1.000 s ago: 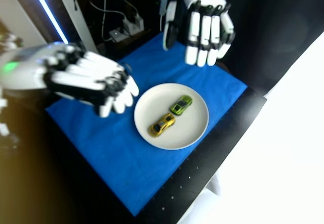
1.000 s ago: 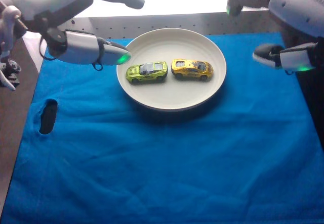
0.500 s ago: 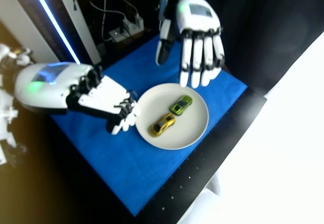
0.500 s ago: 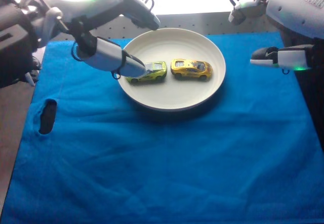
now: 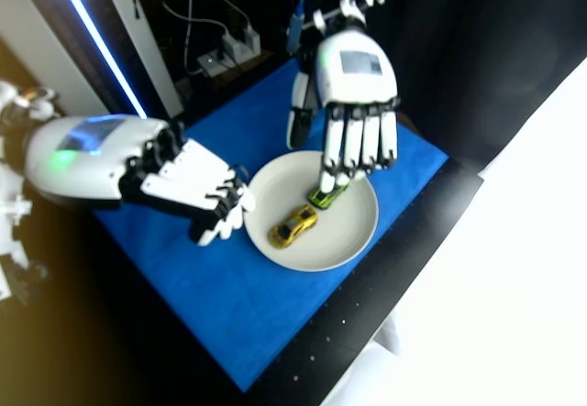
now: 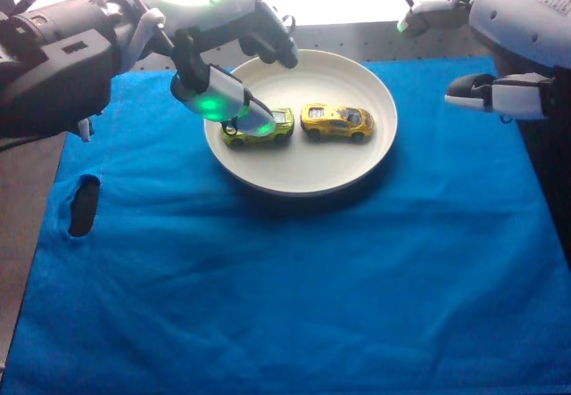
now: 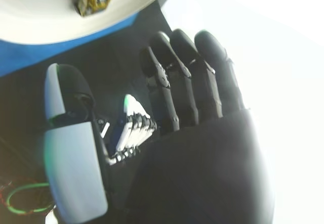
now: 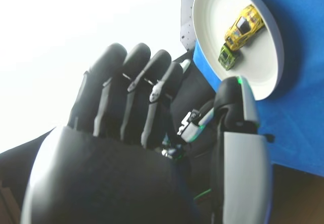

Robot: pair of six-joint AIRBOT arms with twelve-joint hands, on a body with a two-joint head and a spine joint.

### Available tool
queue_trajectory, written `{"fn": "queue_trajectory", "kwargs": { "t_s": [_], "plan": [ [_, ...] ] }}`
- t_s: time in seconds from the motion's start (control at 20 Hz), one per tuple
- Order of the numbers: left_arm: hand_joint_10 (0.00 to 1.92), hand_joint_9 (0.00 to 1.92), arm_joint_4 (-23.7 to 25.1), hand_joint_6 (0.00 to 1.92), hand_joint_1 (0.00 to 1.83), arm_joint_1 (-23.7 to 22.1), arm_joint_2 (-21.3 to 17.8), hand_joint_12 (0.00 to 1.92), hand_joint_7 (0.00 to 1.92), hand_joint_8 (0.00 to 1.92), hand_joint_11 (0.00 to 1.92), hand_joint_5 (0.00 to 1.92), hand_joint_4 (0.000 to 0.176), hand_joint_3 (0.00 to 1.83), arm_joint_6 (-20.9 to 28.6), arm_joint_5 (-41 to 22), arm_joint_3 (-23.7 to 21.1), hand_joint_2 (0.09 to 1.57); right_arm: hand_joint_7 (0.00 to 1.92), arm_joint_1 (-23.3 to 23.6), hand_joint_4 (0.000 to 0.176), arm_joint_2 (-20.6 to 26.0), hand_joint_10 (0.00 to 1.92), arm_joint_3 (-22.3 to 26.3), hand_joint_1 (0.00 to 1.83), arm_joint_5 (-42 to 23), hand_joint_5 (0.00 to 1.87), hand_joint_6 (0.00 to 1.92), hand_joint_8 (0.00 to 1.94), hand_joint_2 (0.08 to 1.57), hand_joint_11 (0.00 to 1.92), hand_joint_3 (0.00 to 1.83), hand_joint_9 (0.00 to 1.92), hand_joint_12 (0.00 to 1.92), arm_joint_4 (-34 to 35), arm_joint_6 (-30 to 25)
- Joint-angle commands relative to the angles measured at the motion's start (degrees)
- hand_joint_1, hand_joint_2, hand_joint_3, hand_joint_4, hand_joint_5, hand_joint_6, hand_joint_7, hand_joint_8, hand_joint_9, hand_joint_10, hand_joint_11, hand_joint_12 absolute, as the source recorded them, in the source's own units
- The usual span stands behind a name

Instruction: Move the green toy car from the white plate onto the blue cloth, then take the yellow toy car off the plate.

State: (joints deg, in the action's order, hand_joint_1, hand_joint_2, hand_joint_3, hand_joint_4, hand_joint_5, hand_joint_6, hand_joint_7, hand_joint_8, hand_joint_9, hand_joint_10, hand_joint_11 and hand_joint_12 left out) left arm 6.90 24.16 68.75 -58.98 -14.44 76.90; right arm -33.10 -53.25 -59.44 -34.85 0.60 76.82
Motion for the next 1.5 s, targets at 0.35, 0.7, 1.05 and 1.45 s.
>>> {"fn": "queue_trajectory", "kwargs": {
  "t_s": [0.35,0.7,1.05,1.45],
  "plan": [
    [0.95,0.54,-0.44,0.04,0.94,-0.68,3.87,1.66,0.84,0.17,0.32,0.79,0.000,0.00,-0.71,-1.79,3.65,0.94,0.61,0.86,0.000,0.01,1.21,-0.18,1.07,-6.98,0.60,0.52,0.75,1.02,0.23,0.00,0.44,1.84,0.03,0.38],
    [1.51,0.67,-2.13,0.03,0.99,0.20,5.64,1.89,0.61,1.30,0.69,0.82,0.000,0.00,-0.82,-0.53,6.11,0.94,0.60,0.86,0.000,0.01,1.28,-0.16,1.04,-7.20,0.54,0.70,0.88,1.01,0.29,0.00,0.45,1.86,0.03,0.38],
    [1.23,0.55,-3.74,0.01,0.98,1.02,6.89,1.72,0.59,0.93,0.48,0.79,0.000,0.00,-0.99,0.63,8.21,0.95,0.58,0.86,0.000,0.00,1.23,-0.09,1.10,-7.30,0.53,0.73,0.81,1.01,0.25,0.00,0.42,1.87,0.03,0.38],
    [0.96,0.54,-8.42,0.00,0.96,1.79,7.50,1.59,0.65,0.53,0.38,0.76,0.000,0.00,-5.38,1.59,8.98,0.97,0.54,0.86,0.000,0.00,1.39,-0.04,1.05,-7.30,0.48,0.92,1.06,1.01,0.30,0.00,0.41,1.92,0.03,0.38]
  ]
}}
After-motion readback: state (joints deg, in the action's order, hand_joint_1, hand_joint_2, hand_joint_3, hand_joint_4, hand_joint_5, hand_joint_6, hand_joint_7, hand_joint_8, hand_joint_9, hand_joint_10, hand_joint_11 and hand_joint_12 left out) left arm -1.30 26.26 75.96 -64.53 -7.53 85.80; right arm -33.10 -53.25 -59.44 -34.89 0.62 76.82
